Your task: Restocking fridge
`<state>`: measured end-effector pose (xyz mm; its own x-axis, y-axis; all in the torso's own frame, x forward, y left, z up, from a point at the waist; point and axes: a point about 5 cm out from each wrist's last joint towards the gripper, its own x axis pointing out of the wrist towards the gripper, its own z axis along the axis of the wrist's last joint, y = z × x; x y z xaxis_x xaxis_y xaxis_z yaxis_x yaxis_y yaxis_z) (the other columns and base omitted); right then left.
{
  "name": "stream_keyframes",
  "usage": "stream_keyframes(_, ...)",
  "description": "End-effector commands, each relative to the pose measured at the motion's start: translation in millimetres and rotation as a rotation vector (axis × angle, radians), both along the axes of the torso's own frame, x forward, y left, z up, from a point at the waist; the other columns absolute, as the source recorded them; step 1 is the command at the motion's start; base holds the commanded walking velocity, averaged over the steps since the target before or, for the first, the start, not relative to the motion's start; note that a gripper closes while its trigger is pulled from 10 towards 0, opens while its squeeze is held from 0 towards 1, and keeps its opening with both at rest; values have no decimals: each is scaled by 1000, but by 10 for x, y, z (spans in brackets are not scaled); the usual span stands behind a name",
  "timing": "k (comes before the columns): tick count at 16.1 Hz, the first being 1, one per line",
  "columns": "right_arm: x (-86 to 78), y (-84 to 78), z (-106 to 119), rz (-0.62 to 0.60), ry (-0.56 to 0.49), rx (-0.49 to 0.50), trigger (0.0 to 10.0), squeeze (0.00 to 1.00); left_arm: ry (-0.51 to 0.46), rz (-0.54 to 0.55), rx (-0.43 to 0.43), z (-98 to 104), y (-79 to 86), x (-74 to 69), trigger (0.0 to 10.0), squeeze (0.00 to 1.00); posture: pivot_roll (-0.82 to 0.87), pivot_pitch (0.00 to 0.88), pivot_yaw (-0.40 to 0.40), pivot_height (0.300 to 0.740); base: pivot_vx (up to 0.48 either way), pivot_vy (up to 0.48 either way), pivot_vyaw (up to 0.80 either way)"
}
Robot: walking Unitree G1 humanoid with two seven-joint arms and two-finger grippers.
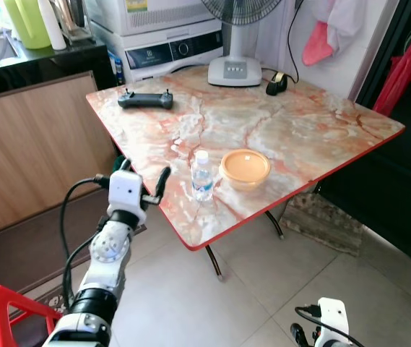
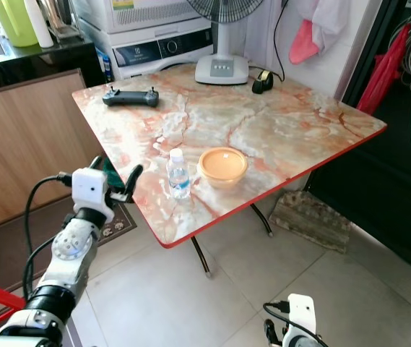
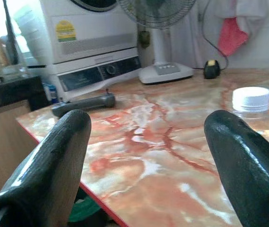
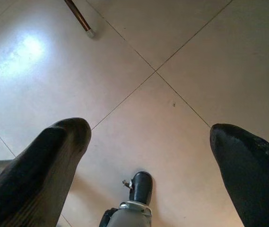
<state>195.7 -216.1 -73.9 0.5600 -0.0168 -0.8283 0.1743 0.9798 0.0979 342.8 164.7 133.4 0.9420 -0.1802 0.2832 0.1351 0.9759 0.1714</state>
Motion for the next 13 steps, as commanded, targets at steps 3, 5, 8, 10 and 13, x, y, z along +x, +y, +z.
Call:
stream_keyframes(3,31,-15,19,-21,-12,-2,10000,0,13,-42,-16,63,-96,39,10000,0,93,0,-3,740,0,0,0)
stream_keyframes(5,44,-18,27,-34,-22,1,10000,0,18,-50,-21,80,-108,49,10000,0,92,0,-5,740,0,0,0)
stream_keyframes(8,54,-27,35,-31,-30,-1,10000,0,33,-58,-21,76,-113,54,10000,0,90,0,-10,740,0,0,0)
stream_keyframes(10,58,-31,38,-31,-30,-2,10000,0,43,-66,-10,69,-123,53,10000,0,88,0,-11,740,0,0,0)
stream_keyframes(13,54,-24,34,-40,-26,10,10000,0,45,-73,-14,84,-120,57,10000,0,89,0,-12,740,0,0,-260)
